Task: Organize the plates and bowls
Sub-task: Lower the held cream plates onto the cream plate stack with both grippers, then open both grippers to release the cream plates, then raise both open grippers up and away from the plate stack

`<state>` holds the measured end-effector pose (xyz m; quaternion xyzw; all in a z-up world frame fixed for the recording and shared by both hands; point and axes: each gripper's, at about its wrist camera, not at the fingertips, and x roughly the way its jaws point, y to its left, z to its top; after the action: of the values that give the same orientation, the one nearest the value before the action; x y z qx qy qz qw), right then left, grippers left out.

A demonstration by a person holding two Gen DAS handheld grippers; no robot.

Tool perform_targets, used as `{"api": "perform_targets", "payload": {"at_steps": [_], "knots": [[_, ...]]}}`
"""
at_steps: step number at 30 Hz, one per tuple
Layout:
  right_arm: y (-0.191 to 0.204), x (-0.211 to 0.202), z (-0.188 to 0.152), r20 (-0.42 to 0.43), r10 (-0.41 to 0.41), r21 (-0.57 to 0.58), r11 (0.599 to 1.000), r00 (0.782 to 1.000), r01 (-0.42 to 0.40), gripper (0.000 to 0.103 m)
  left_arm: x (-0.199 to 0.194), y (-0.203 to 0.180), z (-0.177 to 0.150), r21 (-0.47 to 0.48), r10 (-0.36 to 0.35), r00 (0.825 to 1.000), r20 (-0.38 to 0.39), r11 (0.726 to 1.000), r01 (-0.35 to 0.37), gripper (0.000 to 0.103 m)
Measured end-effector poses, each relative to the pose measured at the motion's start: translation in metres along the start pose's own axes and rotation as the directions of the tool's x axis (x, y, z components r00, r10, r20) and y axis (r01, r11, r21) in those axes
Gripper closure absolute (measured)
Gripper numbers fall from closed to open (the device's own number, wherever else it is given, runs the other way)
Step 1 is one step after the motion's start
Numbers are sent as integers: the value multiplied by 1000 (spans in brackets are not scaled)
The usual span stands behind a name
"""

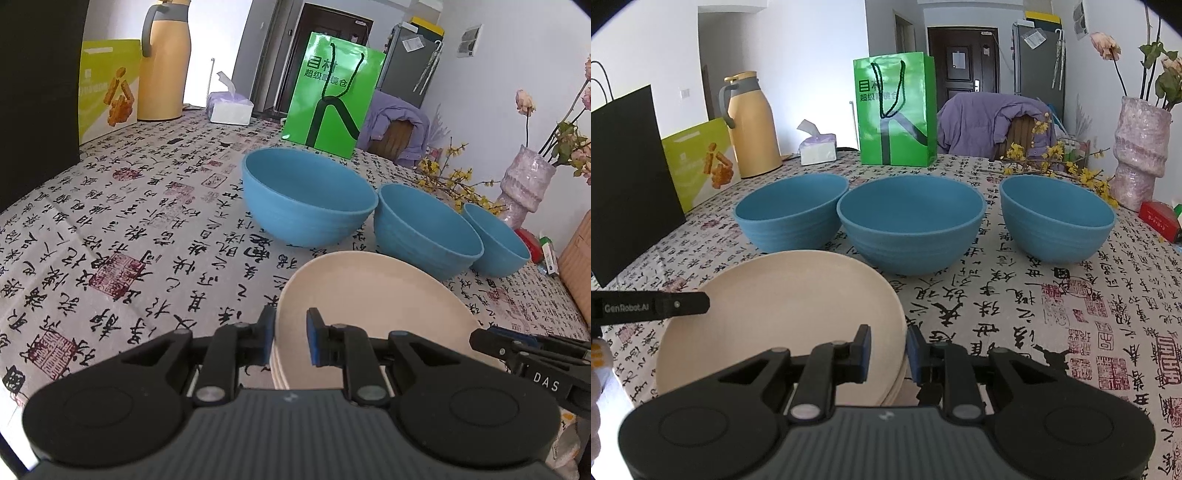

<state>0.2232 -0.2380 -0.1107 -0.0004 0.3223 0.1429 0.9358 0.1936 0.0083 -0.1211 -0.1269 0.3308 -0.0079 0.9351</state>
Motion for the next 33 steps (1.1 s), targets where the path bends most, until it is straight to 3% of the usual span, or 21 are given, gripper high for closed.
{"api": "perform_targets", "payload": {"at_steps": [3,6,10,12,14,16,21,24,33], "knots": [[-1,-1,0,2,7,8,1000,1000,-7,81,-1,2,0,-10,-8,1000,-2,1000,8,85],[-4,-3,1,6,19,19,1000,1000,-19,76,-1,4,0,-25,-14,1000,-10,1000,14,72],[-9,-8,2,22,20,41,999,1000,-21,43,-5,6,0,-26,-4,1000,4,1000,4,57],[-12,-11,4,28,33,54,998,999,-35,37,-8,7,1,-26,-4,1000,13,1000,4,50],[-14,-13,5,31,53,69,996,998,-55,22,-11,7,2,-22,-1,1000,26,1000,1,42],[-16,-17,6,47,59,71,996,997,-62,15,-14,7,3,-18,3,999,39,1000,-2,28],[-18,-21,8,57,52,73,996,997,-56,11,-22,7,5,-12,5,998,70,1000,-4,14],[-21,-20,8,59,47,82,995,997,-52,0,-28,9,5,-15,-5,995,102,1000,6,0],[-24,-20,10,62,35,90,995,997,-40,0,-41,1,5,45,-15,984,176,999,7,0]]}}
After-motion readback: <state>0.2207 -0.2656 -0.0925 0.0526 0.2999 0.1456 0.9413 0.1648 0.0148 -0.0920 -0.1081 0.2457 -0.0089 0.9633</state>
